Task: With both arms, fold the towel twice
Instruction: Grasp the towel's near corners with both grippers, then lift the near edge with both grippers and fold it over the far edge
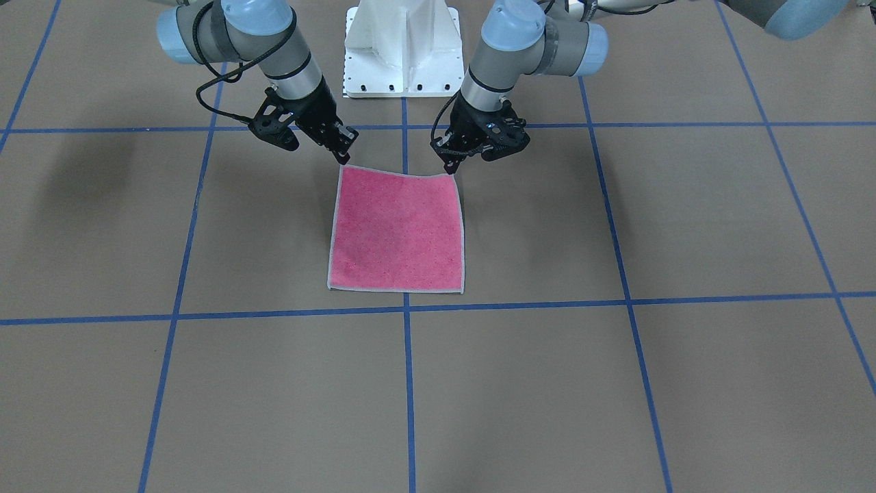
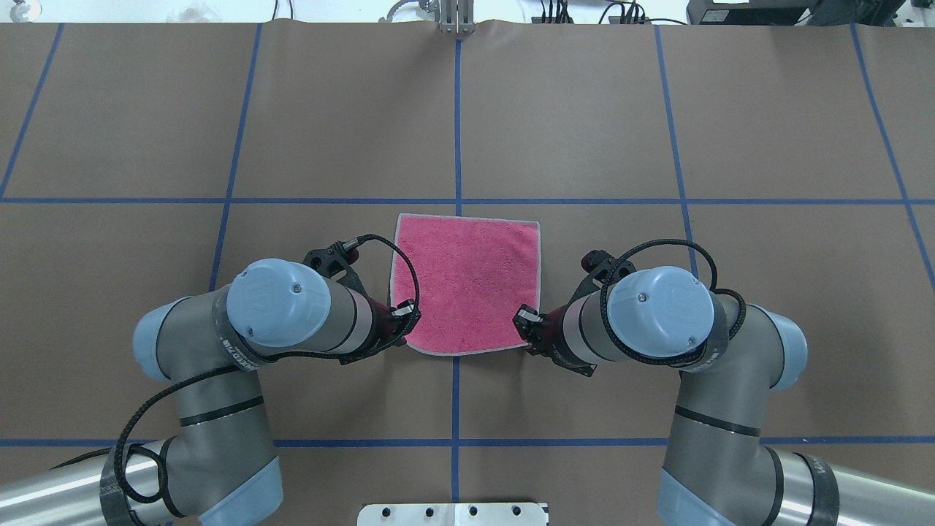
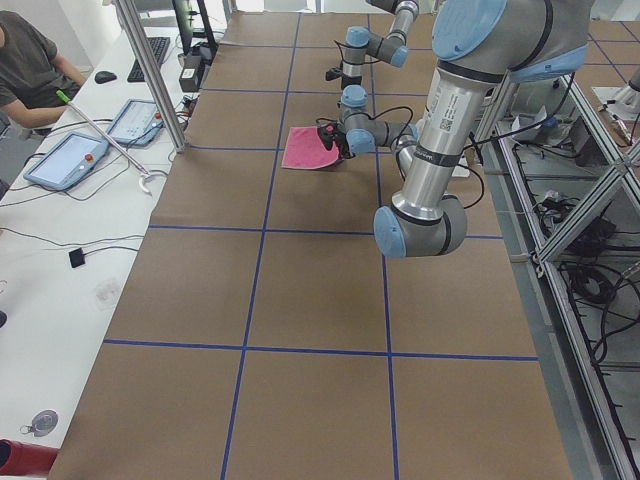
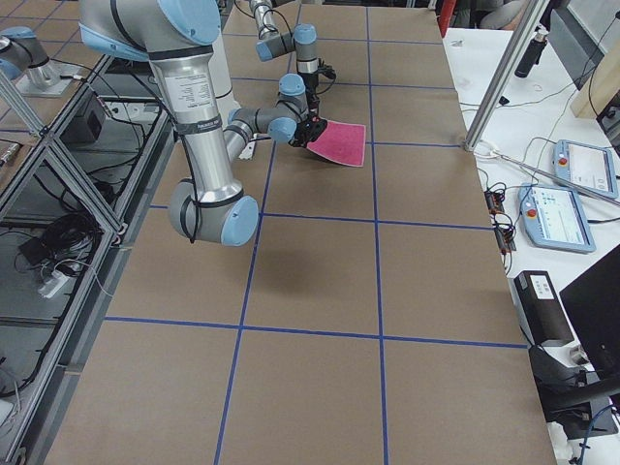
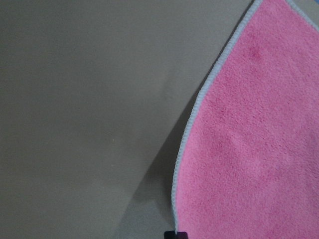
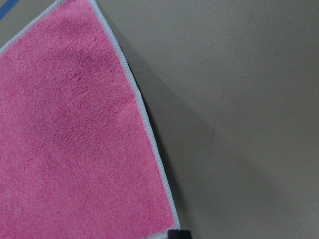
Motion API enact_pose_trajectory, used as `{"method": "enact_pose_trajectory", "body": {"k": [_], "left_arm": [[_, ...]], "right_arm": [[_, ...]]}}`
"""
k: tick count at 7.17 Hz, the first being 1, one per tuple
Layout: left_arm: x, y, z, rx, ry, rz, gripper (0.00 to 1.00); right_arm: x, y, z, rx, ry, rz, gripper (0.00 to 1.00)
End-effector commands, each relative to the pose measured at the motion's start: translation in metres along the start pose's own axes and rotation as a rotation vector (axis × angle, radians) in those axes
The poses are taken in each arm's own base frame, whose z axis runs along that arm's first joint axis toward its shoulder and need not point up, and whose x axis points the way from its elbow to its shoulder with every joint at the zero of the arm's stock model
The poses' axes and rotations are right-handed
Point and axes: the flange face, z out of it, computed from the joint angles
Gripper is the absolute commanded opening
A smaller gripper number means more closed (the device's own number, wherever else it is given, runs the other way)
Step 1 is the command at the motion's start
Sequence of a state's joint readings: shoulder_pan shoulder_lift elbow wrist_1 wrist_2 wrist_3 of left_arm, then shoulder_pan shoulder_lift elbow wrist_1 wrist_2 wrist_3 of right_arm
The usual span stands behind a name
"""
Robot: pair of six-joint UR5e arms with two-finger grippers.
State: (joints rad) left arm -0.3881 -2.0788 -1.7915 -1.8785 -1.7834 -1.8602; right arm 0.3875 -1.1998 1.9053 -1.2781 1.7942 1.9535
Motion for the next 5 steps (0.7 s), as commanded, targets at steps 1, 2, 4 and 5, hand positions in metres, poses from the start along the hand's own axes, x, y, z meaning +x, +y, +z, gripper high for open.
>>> {"method": "enact_pose_trajectory", "body": {"k": [1, 2, 4, 5], "left_arm": [[0.026, -0.026, -0.02, 0.036, 0.055, -0.012, 0.0], [0.04, -0.049, -0.021, 0.067, 0.061, -0.036, 0.0], [0.068, -0.08, -0.017, 0.11, 0.062, -0.068, 0.0], [0.072, -0.092, -0.01, 0.121, 0.061, -0.076, 0.0]], "right_arm": [[-0.012, -0.037, -0.01, 0.02, -0.008, 0.044, 0.0], [-0.021, -0.058, -0.017, -0.022, 0.004, 0.076, 0.0], [-0.044, -0.079, -0.011, -0.035, 0.013, 0.251, 0.0], [-0.047, -0.083, -0.003, -0.028, 0.021, 0.262, 0.0]]}}
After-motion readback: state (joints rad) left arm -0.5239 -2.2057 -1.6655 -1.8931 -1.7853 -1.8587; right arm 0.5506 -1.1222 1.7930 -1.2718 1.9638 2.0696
